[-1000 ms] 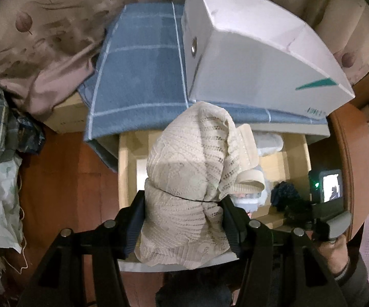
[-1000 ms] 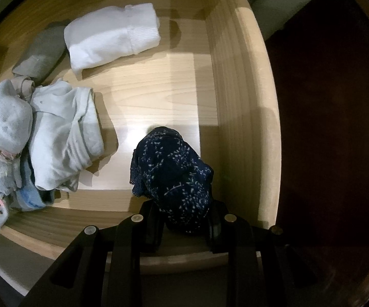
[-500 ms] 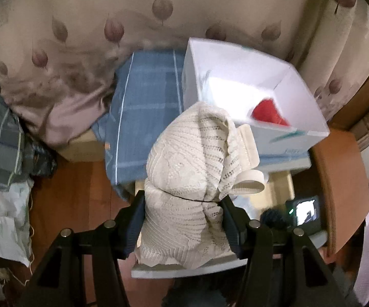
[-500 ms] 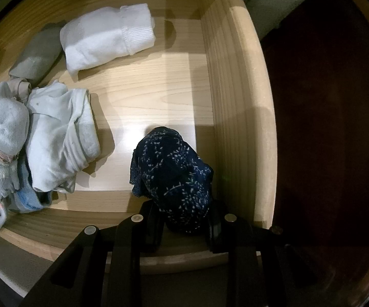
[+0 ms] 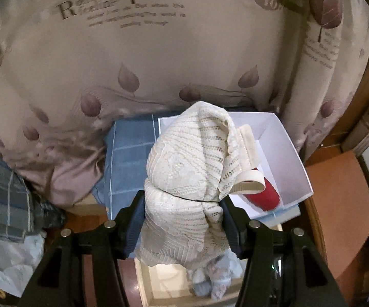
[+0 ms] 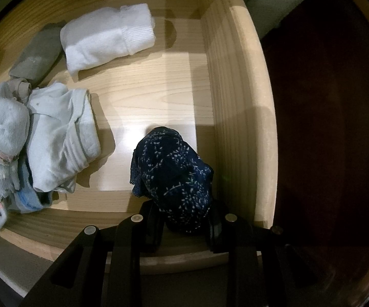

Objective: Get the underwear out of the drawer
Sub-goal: 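Lower the beige lace underwear into the box and open the left tool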

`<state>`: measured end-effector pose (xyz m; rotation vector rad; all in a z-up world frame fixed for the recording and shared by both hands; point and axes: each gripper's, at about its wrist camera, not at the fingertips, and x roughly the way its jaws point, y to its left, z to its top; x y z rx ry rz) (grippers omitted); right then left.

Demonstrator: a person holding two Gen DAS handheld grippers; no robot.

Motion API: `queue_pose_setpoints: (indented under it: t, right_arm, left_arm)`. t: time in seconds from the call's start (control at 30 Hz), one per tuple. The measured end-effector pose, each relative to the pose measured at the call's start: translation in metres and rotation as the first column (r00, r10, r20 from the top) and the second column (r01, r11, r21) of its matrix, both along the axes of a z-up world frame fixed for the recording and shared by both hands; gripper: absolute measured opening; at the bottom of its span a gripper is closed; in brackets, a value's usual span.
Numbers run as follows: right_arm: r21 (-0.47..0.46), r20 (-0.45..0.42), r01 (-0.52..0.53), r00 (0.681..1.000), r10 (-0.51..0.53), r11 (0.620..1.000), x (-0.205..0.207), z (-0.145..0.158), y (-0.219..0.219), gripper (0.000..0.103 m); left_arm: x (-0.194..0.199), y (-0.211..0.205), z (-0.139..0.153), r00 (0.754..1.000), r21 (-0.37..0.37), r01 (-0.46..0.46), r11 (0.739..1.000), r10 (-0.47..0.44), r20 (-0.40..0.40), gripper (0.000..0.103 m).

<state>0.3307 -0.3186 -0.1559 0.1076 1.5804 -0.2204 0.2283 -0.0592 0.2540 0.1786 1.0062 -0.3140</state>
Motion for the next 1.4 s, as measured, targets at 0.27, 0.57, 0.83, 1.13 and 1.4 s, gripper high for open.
queue_pose_setpoints:
  t: [0.27,0.57,0.83,1.13,1.4]
  right_arm:
    - [-0.001,-0.002,-0.006,1.000,0.006,1.000,-0.001,-0.001,0.000,0.025]
    - [0.003,0.002,-0.004,1.000,0.004,1.000,-0.001,0.000,0.000,0.025]
    - [0.006,0.004,-0.005,1.000,0.005,1.000,-0.001,-0.001,0.000,0.025]
    - [0.006,0.004,-0.005,1.000,0.005,1.000,-0.001,-0.001,0.000,0.026]
    - [0.006,0.005,-0.003,1.000,0.003,1.000,-0.001,0.000,-0.001,0.026]
  left_arm:
    - [0.043,-0.038,-0.047,0.998,0.066,0.013,0.998,-0.009,-0.054,0.057]
    - [0.058,-0.071,-0.103,0.991,0.121,0.037,0.992,-0.021,-0.130,0.057]
    - [0.059,-0.072,-0.131,0.988,0.159,0.033,0.987,-0.009,-0.152,0.059]
    - [0.060,-0.069,-0.135,0.988,0.167,0.030,0.985,-0.003,-0.157,0.062]
    - [0.056,-0.069,-0.133,0.985,0.150,0.047,0.988,-0.021,-0.170,0.063]
